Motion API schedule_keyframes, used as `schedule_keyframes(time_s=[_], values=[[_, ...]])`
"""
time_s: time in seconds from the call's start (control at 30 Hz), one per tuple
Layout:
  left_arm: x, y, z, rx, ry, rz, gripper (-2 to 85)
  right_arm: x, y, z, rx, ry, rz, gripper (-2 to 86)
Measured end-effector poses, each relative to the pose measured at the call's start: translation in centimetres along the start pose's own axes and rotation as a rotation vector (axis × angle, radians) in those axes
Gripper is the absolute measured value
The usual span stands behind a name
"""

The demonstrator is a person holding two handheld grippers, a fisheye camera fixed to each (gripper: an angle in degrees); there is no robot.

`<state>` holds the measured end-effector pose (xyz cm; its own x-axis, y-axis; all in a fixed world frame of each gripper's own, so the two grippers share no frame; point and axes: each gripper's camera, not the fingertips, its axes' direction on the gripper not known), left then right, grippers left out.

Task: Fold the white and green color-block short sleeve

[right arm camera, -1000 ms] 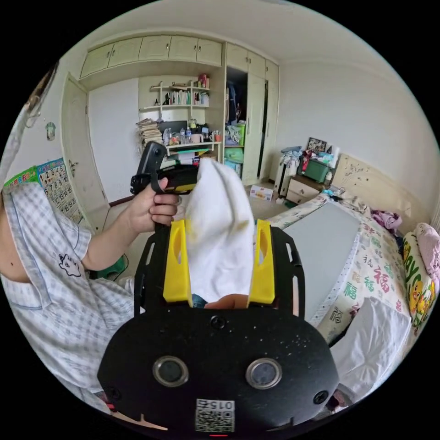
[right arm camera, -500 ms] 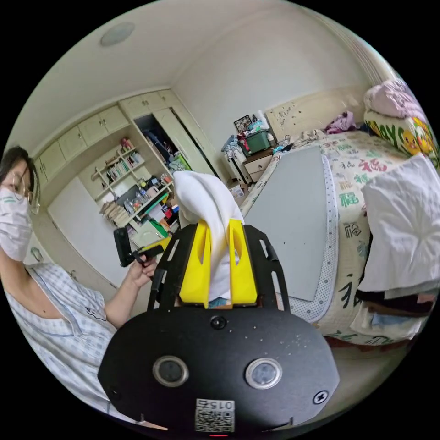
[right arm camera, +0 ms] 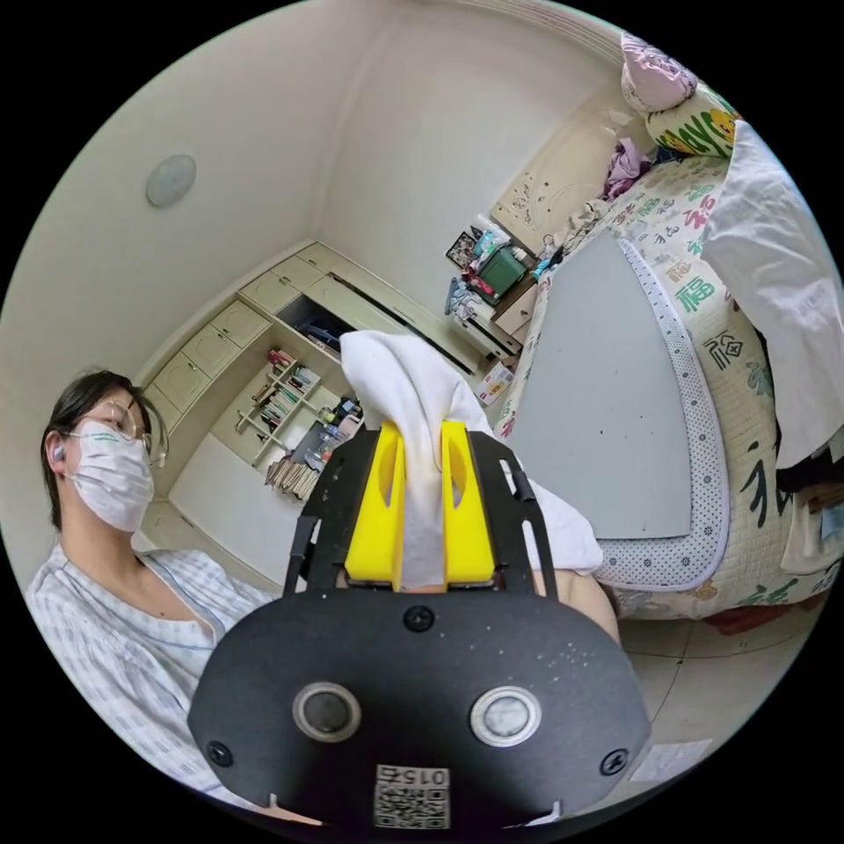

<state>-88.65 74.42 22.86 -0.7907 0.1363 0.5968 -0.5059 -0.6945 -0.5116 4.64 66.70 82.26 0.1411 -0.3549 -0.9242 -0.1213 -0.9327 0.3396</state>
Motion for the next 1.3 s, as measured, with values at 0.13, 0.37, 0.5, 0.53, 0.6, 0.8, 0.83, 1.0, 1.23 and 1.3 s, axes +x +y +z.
schedule_keyframes(time_s=[0.13, 0.37, 0.5, 0.53, 0.6, 0.8, 0.83, 1.0, 1.23, 1.3], values=[[-1.7, -0.2, 0.7, 0.048, 0.036, -0.078, 0.1, 1.7, -0.1, -2.5, 0.022, -0.033, 0.035, 7.2], [-5.1, -1.5, 6.7, -0.039, 0.346, -0.261, 6.0, 2.1, 0.5, -5.2, 0.001, -0.018, 0.007, 7.2], [-8.3, -1.6, 11.0, -0.051, 0.497, -0.429, 6.6, 1.8, 0.5, -6.0, -0.005, -0.013, -0.007, 7.2], [-8.5, -1.5, 11.9, -0.069, 0.499, -0.462, 7.9, 1.6, 0.6, -6.2, -0.014, -0.004, -0.018, 7.2], [-8.1, -1.1, 12.1, -0.079, 0.455, -0.468, 10.3, 1.2, 0.7, -6.3, -0.044, 0.015, -0.036, 7.2], [-11.8, 4.7, 15.1, 0.060, 0.590, -0.699, 10.1, 0.6, 1.7, -7.1, -0.060, -0.025, -0.097, 7.2], [-12.2, 5.4, 16.1, 0.067, 0.615, -0.728, 10.0, 0.6, 2.0, -7.1, -0.064, -0.051, -0.118, 7.2], [-13.3, 7.2, 19.3, 0.103, 0.674, -0.810, 10.1, 0.2, 2.7, -7.1, -0.080, -0.150, -0.161, 7.2], [-13.9, 8.3, 22.4, 0.199, 0.821, -0.791, 2.8, 0.3, 3.2, -6.6, -0.061, -0.140, -0.137, 7.2], [-14.3, 9.0, 21.6, 0.280, 0.865, -0.768, 1.5, 0.4, 3.5, -6.6, -0.048, -0.120, -0.118, 7.3]])
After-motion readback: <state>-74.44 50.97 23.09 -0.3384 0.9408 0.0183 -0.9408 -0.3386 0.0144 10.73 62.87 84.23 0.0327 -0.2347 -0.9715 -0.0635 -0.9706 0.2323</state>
